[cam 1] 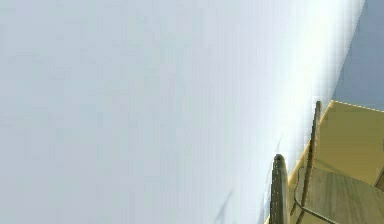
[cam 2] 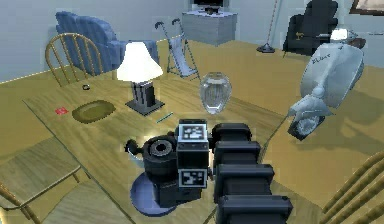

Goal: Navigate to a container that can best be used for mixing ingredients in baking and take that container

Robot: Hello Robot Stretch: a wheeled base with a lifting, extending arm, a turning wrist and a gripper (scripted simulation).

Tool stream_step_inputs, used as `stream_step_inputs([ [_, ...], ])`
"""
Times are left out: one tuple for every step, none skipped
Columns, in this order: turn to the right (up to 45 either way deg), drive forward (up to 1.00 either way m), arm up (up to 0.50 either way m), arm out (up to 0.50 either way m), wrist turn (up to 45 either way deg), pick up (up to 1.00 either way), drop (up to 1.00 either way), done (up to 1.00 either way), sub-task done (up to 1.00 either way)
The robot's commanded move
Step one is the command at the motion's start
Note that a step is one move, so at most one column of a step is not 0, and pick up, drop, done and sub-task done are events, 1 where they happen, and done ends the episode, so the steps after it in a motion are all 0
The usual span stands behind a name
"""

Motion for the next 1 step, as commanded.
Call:
stream_step_inputs([
  [0.0, 0.00, -0.30, 0.00, 0.0, 0.00, 0.00, 0.00, 0.00],
])
